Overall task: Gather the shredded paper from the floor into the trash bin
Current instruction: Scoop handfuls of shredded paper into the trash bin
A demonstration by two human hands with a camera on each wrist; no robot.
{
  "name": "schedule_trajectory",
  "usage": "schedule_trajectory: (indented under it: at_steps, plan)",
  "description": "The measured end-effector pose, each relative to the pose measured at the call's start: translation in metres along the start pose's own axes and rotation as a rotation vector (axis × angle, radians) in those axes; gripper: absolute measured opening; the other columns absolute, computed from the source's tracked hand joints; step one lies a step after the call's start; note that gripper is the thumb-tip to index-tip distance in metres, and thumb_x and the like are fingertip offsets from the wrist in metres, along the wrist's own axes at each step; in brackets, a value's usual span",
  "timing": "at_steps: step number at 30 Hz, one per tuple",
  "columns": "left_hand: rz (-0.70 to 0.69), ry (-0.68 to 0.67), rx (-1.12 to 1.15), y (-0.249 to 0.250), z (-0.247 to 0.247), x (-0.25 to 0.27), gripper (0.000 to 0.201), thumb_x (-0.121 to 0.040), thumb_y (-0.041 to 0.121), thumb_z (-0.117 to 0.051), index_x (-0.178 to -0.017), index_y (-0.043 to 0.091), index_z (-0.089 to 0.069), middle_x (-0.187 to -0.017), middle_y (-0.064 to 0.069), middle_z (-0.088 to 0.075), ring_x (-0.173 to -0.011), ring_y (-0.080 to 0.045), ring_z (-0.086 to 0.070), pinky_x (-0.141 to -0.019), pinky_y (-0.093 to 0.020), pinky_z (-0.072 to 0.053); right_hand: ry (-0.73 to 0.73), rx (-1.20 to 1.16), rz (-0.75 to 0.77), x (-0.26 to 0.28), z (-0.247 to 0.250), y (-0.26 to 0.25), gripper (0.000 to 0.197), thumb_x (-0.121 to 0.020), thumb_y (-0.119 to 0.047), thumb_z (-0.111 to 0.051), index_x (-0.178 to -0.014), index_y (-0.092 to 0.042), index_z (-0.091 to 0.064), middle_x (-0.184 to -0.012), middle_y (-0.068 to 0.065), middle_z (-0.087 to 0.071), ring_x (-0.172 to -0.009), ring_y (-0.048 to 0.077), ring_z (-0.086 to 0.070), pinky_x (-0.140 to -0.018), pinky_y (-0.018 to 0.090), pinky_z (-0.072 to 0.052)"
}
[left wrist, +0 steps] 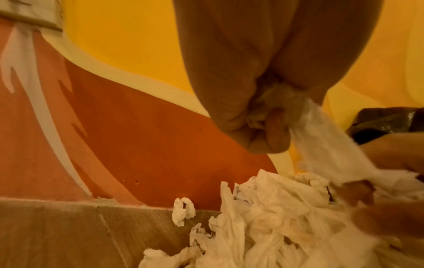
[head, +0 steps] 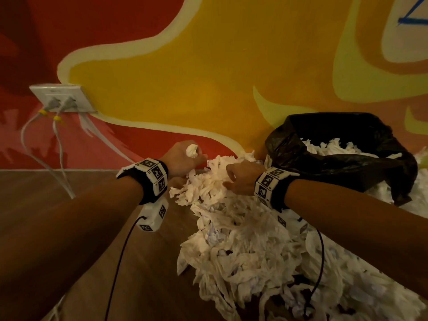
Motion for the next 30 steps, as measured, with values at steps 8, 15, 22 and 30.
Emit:
schedule_trajectory:
  at_steps: [8, 15, 22, 30]
  plan:
    - [-0.033, -0.071, -0.105, 0.0, 0.002, 0.003, 0.022, -0.076, 0.009, -0.077, -0.075, 0.014, -0.056, -0.071, -0.003, -0.058, -0.062, -0.016, -0.053, -0.062, -0.034, -0.05, -0.005, 0.019, 0.054, 0.001, -0.01, -0.007, 0.02, -0.086, -0.041, -0.06, -0.099, -0.025, -0.059, -0.1, 0.003, -0.059, -0.091, 0.027, -0.058, -0.067, 0.03, -0.037]
    - [-0.038, -0.125, -0.142, 0.01, -0.008, -0.001, 0.025, -0.082, -0.008, -0.06, -0.072, 0.015, -0.053, -0.073, -0.002, -0.055, -0.067, -0.017, -0.051, -0.064, -0.031, -0.045, 0.193, -0.317, 0.1, 0.011, 0.013, -0.004, 0.02, -0.087, -0.028, -0.06, -0.086, -0.018, -0.043, -0.09, 0.004, -0.043, -0.085, 0.018, -0.037, -0.072, 0.027, -0.025]
    - [0.005, -0.224, 0.059, 0.031, -0.024, -0.007, 0.005, -0.089, 0.006, -0.065, -0.092, 0.01, -0.063, -0.08, -0.016, -0.065, -0.064, -0.023, -0.062, -0.061, -0.042, -0.057, 0.407, -0.736, 0.055, 0.032, 0.054, 0.013, 0.018, -0.085, -0.019, -0.061, -0.081, -0.024, -0.044, -0.07, -0.004, -0.056, -0.053, 0.013, -0.052, -0.047, 0.028, -0.04]
    - [0.029, -0.475, 0.181, 0.084, -0.056, 0.002, 0.016, -0.093, 0.021, -0.062, -0.098, 0.005, -0.065, -0.09, -0.013, -0.069, -0.055, -0.013, -0.062, -0.049, -0.022, -0.049, 0.417, -1.214, -0.046, 0.046, 0.088, 0.033, 0.03, -0.091, -0.04, -0.059, -0.073, -0.016, -0.054, -0.049, -0.003, -0.046, -0.047, 0.02, -0.045, -0.05, 0.032, -0.041]
Point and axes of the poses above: each hand's wrist, its own x-axis away from the middle knuckle, its own z-axis out of the back of the hand, y = z × x, the point moved 2 cm from there along -x, towards the middle knuckle
